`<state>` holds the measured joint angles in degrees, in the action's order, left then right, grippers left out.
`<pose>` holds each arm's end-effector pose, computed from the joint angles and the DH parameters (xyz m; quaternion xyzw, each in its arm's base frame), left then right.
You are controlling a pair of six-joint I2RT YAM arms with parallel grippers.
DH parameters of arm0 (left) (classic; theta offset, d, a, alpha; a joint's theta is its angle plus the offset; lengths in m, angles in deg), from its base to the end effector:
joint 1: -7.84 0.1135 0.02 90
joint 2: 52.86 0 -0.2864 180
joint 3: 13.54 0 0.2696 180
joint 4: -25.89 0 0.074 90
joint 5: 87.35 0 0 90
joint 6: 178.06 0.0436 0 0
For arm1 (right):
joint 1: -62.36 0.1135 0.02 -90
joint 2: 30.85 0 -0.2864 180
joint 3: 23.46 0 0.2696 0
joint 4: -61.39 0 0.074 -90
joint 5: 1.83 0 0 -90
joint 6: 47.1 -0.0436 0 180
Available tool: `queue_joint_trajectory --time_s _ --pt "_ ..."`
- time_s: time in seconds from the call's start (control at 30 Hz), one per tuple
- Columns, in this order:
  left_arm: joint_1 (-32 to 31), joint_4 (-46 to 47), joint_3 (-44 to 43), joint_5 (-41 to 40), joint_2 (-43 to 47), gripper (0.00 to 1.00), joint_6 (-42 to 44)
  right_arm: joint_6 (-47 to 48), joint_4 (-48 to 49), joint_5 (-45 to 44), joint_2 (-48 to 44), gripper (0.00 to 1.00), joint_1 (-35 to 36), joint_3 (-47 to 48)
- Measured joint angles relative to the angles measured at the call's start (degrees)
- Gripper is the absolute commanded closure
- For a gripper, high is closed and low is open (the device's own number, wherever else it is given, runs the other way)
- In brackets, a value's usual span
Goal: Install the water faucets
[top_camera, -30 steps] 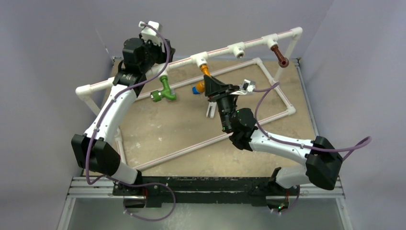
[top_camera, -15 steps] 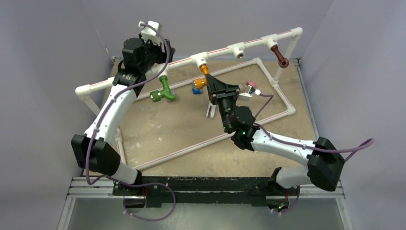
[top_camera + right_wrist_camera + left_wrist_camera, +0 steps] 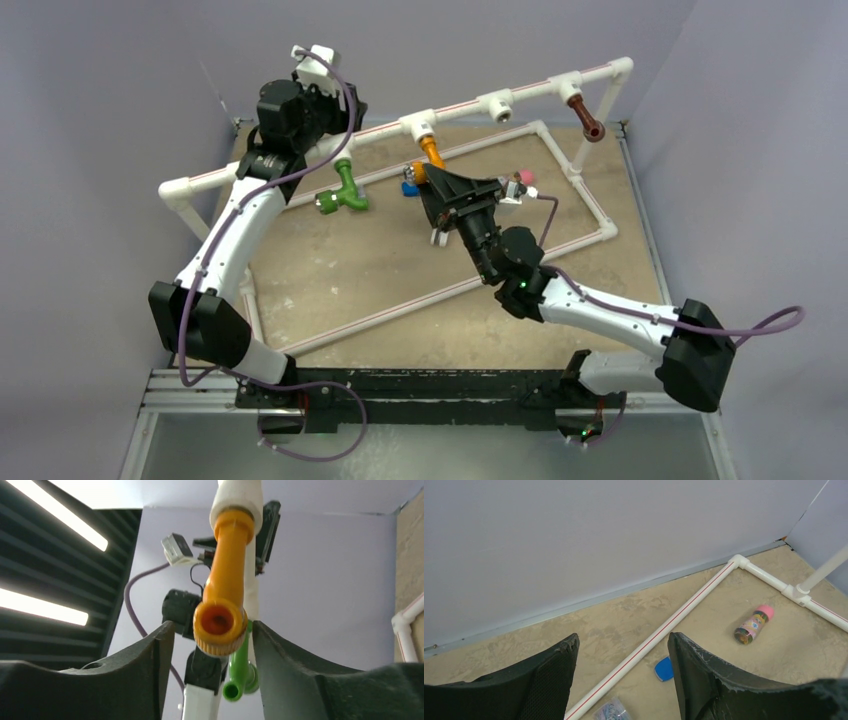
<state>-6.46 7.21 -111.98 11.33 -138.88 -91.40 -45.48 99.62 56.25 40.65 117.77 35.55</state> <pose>0.3664 -0.1002 0.4444 0.1212 0.7343 -0.1577 0.6490 0.1849 0.2276 0.3750 0.3684 0.4242 0.7284 0.3920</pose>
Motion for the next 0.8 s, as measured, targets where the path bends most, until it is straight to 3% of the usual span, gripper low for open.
queue_joint_trajectory --time_s 0.13,0.33,0.63,0.8 --pt "-0.04 -0.02 0.00 0.00 0.00 0.35 0.00 -0.09 -0.50 4.55 -2.10 0.28 -0.02 -2.16" --pt "-0.04 -0.02 0.00 -0.02 0.00 0.35 0.00 4.94 -2.12 7.19 -6.43 0.25 -0.72 -6.25" --pt "-0.04 0.00 0.00 -0.02 -0.07 0.35 0.00 28.59 -9.51 11.13 -16.22 0.24 -1.77 -7.21" --pt "-0.04 0.02 0.00 -0.04 -0.09 0.35 0.00 46.95 -20.17 11.67 -17.68 0.25 -1.81 -4.20"
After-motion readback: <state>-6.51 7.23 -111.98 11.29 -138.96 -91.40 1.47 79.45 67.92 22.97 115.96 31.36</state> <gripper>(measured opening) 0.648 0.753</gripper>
